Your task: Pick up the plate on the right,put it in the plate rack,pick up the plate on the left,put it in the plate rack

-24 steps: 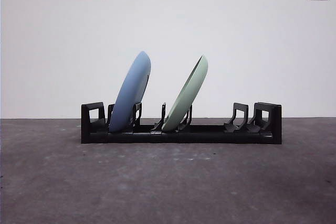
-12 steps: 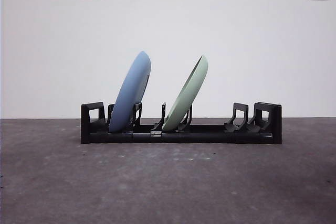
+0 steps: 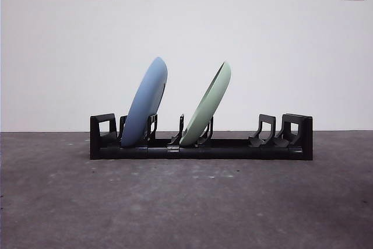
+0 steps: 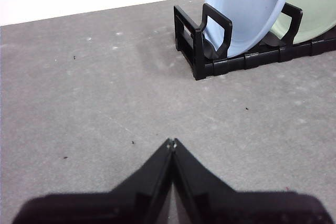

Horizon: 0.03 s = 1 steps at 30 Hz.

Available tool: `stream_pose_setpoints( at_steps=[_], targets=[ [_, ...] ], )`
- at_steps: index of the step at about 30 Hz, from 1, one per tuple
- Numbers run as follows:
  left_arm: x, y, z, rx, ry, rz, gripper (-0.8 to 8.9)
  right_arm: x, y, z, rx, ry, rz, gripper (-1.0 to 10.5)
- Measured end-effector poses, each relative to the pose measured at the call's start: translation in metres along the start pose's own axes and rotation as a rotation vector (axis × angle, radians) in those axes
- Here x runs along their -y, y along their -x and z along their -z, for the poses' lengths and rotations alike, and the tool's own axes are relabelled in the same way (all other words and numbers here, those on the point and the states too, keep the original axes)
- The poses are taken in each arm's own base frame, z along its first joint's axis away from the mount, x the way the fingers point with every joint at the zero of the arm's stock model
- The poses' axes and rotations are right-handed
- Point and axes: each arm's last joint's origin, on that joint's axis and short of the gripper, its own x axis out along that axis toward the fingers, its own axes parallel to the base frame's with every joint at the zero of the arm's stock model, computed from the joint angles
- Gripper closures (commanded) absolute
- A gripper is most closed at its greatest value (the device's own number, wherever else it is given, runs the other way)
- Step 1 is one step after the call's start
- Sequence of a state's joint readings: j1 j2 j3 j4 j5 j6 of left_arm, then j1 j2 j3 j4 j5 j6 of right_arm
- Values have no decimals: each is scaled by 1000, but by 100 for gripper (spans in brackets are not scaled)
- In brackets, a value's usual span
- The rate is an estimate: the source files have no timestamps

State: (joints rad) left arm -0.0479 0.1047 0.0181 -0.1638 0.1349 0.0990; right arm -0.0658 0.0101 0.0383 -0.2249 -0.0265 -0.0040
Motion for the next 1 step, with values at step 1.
stream_pose_setpoints(
  at_steps=[1],
  targets=[
    [0, 0, 0, 0, 0, 0, 816, 0, 0, 0, 0, 0, 0, 945]
  ],
)
